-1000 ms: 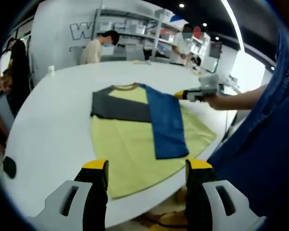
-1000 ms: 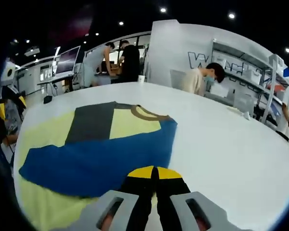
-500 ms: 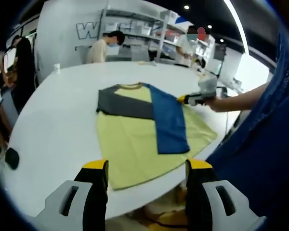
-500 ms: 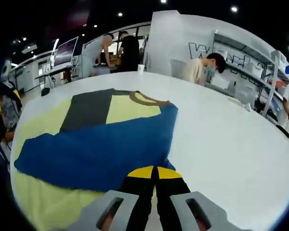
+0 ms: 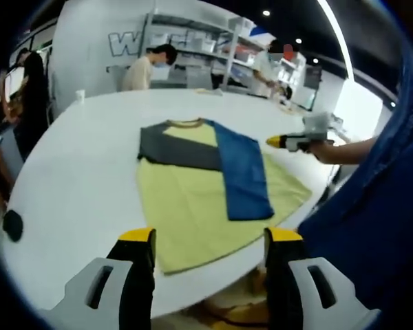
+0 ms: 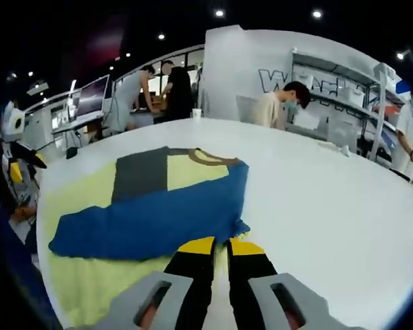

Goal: Fold the garment on the visible template until the final outline fits inside the template.

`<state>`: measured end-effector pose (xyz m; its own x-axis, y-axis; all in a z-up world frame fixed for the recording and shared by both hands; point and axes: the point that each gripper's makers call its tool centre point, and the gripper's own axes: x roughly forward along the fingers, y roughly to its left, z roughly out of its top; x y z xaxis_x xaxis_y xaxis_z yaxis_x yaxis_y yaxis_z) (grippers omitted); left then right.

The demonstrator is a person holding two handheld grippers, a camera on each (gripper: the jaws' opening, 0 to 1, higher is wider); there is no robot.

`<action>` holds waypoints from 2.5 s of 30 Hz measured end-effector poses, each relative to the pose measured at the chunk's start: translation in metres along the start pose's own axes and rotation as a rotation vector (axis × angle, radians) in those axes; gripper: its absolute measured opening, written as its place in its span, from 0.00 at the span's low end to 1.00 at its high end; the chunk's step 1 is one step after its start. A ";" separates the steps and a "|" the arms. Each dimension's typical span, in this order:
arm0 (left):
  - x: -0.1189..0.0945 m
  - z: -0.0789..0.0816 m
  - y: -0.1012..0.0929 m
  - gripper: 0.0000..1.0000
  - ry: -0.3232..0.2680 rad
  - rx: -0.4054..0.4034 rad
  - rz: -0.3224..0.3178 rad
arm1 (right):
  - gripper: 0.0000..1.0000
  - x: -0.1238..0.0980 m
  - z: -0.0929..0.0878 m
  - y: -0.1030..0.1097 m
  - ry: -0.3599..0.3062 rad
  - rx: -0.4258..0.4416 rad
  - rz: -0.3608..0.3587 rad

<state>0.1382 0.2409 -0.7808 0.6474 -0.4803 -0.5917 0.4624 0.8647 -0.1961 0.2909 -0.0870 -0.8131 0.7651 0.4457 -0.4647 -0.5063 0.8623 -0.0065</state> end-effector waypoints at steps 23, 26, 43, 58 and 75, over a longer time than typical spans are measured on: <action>0.012 -0.022 0.029 0.47 0.070 -0.112 -0.065 | 0.23 -0.095 -0.069 0.073 0.122 0.380 0.226; 0.012 -0.029 0.031 0.47 0.088 -0.120 -0.068 | 0.24 -0.099 -0.075 0.080 0.135 0.400 0.236; 0.020 -0.045 0.030 0.39 0.160 -0.179 -0.076 | 0.27 -0.105 -0.089 0.087 0.198 0.515 0.246; 0.024 -0.048 0.033 0.37 0.170 -0.193 -0.056 | 0.31 -0.107 -0.086 0.093 0.244 0.534 0.268; 0.035 -0.045 0.022 0.33 0.143 -0.263 -0.096 | 0.26 -0.095 -0.078 0.109 0.233 0.621 0.304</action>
<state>0.1440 0.2495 -0.8410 0.5079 -0.5521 -0.6612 0.3322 0.8338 -0.4410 0.1327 -0.0542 -0.8384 0.4871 0.6843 -0.5426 -0.3109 0.7165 0.6245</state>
